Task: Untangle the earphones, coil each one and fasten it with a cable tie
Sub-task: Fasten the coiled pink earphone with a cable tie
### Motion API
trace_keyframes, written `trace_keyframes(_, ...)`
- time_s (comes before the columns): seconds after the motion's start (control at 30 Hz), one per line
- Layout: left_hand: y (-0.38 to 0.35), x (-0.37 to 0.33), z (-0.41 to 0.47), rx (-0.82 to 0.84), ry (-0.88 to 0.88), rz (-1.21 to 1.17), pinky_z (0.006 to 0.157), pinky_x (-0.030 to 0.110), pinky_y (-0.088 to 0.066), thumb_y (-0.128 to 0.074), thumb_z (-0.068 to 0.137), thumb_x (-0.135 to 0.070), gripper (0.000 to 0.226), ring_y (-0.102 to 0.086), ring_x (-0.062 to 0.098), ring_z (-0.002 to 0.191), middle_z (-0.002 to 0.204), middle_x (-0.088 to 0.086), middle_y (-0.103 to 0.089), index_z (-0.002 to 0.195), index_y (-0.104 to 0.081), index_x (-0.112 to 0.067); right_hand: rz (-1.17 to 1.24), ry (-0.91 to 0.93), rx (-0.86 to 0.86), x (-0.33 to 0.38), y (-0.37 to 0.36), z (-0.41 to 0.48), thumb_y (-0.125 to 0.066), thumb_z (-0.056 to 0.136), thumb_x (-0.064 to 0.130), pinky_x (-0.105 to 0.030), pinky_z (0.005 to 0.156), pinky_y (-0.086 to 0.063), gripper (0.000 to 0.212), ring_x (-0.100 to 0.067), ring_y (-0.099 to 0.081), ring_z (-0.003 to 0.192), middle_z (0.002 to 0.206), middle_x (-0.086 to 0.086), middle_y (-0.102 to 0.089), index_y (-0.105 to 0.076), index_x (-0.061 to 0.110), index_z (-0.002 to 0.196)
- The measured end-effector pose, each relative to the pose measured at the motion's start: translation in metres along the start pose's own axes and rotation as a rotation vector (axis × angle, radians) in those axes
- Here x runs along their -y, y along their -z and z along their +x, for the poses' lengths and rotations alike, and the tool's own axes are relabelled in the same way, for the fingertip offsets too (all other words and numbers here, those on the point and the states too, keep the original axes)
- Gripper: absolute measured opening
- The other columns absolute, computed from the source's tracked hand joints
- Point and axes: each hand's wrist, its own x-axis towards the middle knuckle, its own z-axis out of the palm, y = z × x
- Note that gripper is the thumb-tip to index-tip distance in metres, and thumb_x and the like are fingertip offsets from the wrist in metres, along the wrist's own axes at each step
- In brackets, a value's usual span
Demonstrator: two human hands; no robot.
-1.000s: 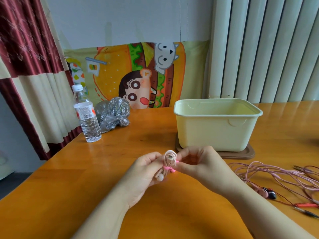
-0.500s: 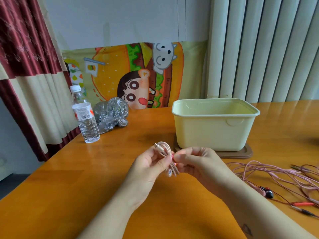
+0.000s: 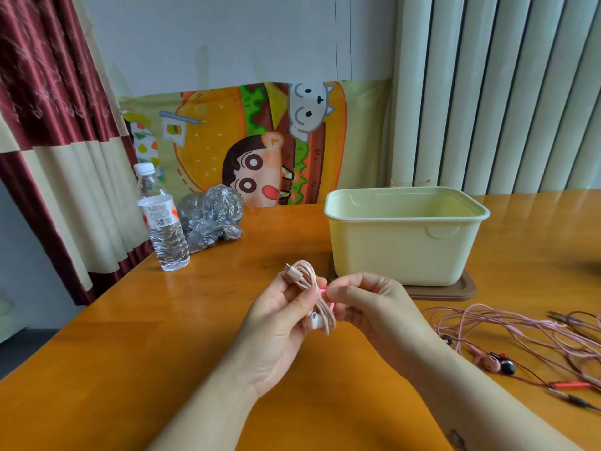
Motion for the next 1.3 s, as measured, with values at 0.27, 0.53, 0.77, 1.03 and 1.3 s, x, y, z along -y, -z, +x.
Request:
trace_keyframes(0.27, 0.005, 0.003, -0.001, 0.038, -0.023, 0.338, 0.078, 0.04, -0.052, -0.064, 0.076, -0.018, 0.035, -0.068, 0.017, 0.083, 0.096, -0.001, -0.068, 0.111, -0.06, -0.016, -0.052, -0.082, 0.073, -0.003, 0.01, 0.003, -0.067, 0.081, 0.006, -0.034, 0.076, -0.052, 0.018, -0.024, -0.058, 0.072, 0.08, -0.015, -0.065, -0.07, 0.0, 0.098)
trace_keyframes(0.53, 0.006, 0.005, 0.0, 0.055, 0.075, 0.199, 0.073, 0.028, -0.055, -0.064, 0.075, -0.01, 0.044, -0.063, 0.025, 0.087, 0.097, 0.013, -0.069, 0.118, -0.057, -0.014, -0.167, -0.042, 0.092, 0.002, 0.016, 0.004, -0.062, 0.082, 0.035, -0.04, 0.082, -0.053, 0.034, -0.028, -0.06, 0.076, 0.078, -0.018, -0.065, -0.073, 0.003, 0.085)
trace_keyframes(0.77, 0.009, 0.002, 0.002, 0.003, 0.116, 0.091, 0.09, 0.042, -0.044, -0.066, 0.073, -0.007, 0.051, -0.055, 0.033, 0.094, 0.104, 0.019, -0.069, 0.122, -0.054, -0.013, -0.407, 0.021, 0.164, 0.007, 0.016, 0.001, -0.066, 0.083, 0.026, -0.029, 0.082, -0.056, 0.03, -0.018, -0.07, 0.089, 0.094, -0.003, -0.074, -0.069, 0.015, 0.11)
trace_keyframes(1.03, 0.012, 0.003, 0.002, 0.04, 0.053, 0.328, 0.084, 0.036, -0.052, -0.062, 0.085, -0.005, 0.036, -0.067, 0.022, 0.09, 0.102, 0.004, -0.072, 0.117, -0.057, -0.02, -0.374, 0.059, 0.119, 0.008, 0.017, 0.0, -0.072, 0.077, 0.009, -0.02, 0.066, -0.053, 0.015, -0.015, -0.068, 0.069, 0.08, -0.01, -0.074, -0.074, 0.007, 0.092)
trace_keyframes(1.3, 0.01, 0.005, 0.004, 0.038, -0.055, 0.455, 0.077, 0.024, -0.053, -0.067, 0.08, -0.014, 0.039, -0.067, 0.013, 0.098, 0.105, -0.004, -0.071, 0.117, -0.058, -0.022, -0.258, -0.043, 0.174, 0.01, 0.018, 0.0, -0.068, 0.076, 0.02, -0.032, 0.082, -0.056, 0.019, -0.022, -0.068, 0.081, 0.091, -0.015, -0.073, -0.075, 0.012, 0.091)
